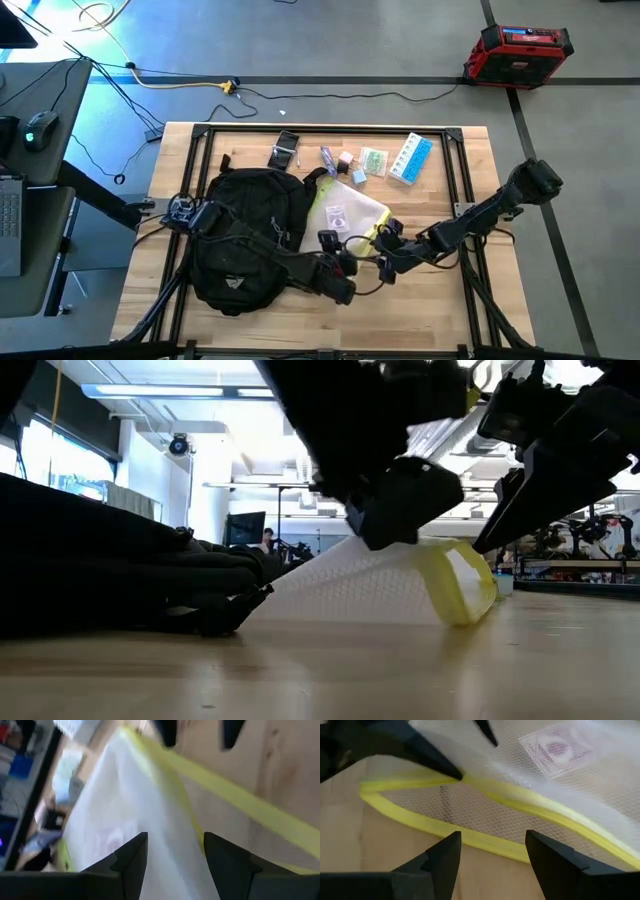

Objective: Unpack backpack
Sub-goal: Put the packed green earphones into the green zip bag

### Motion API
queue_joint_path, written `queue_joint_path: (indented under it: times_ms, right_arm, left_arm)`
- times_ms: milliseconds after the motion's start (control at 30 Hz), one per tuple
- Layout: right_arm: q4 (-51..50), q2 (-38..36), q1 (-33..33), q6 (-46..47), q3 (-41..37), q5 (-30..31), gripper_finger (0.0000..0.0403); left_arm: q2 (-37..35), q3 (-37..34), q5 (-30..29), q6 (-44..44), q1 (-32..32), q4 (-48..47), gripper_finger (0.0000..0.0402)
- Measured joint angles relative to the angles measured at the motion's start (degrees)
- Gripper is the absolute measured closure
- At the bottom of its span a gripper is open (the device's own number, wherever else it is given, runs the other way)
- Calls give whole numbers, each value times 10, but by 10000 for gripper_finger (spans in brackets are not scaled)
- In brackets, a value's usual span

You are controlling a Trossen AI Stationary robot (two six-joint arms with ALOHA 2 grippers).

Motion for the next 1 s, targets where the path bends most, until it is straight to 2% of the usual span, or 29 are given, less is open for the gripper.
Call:
queue_joint_path:
  times_ms: [133, 300, 500, 633, 733, 800, 900, 1000]
  right_arm:
    - [0, 0, 0, 0, 0, -3, 194]
    - [0, -1, 4, 5, 0, 20, 194]
    - [10, -64, 39, -12, 0, 129, 194]
    - [12, -118, 53, -20, 0, 277, 194]
    - [9, -138, 32, -58, 0, 372, 194]
    - [-7, -146, -8, -74, 0, 362, 194]
    - [-24, -146, -113, -92, -4, 259, 194]
    - [-24, -146, -231, -127, -14, 196, 194]
  left_arm:
    - [0, 0, 1, -52, 6, -57, 271]
    - [0, 0, 15, -55, 5, -71, 383]
    - [-4, 0, -18, -80, -5, -91, 400]
    - [-10, 0, -26, -85, -6, -93, 401]
    - [-10, 0, -30, -85, -9, -96, 401]
    - [-13, 0, -30, -85, -11, -97, 401]
    - [-16, 0, -30, -84, -15, -99, 401]
    - [-17, 0, -30, -79, -19, -99, 401]
